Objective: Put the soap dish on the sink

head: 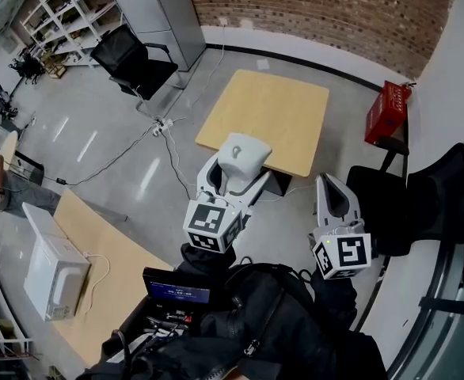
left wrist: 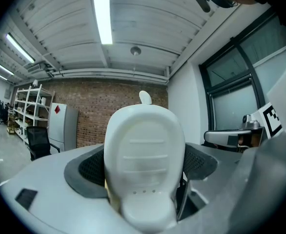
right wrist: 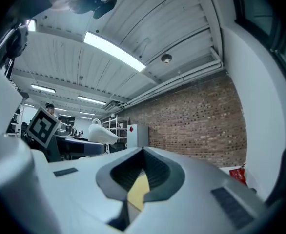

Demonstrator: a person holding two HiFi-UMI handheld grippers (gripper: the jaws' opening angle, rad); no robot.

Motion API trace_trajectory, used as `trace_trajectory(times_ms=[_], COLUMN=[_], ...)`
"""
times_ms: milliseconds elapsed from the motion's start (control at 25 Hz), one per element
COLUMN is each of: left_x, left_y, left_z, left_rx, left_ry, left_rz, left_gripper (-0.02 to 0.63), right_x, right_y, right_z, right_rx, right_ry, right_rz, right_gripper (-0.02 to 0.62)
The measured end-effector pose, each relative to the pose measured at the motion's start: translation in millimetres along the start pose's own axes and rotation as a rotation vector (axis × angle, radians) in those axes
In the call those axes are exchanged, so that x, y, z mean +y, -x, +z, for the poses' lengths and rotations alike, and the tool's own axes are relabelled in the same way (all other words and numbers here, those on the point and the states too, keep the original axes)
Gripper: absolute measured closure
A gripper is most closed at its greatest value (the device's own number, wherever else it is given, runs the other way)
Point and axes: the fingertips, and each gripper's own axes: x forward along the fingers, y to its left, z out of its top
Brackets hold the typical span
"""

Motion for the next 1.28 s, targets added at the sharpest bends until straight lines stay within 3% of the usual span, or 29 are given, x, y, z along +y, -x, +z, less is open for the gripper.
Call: trace_trajectory(times_ms=[680,1280], left_x=[-38,8], left_y=[2,-71], left_z=[-27,-16], left_rx=[0.041,0.021], left_ry=[0.038,0.029], left_rz=[-0.015,-0.070], left_gripper=[0.146,0.146], right_x=[-23,-46], right_y=[31,-42], right_z=[-22,-15], right_rx=[0.051,0.051], right_ry=[-0.021,0.011], right_rz=[-0.011,-0.058], right_gripper=[0.591,0.591])
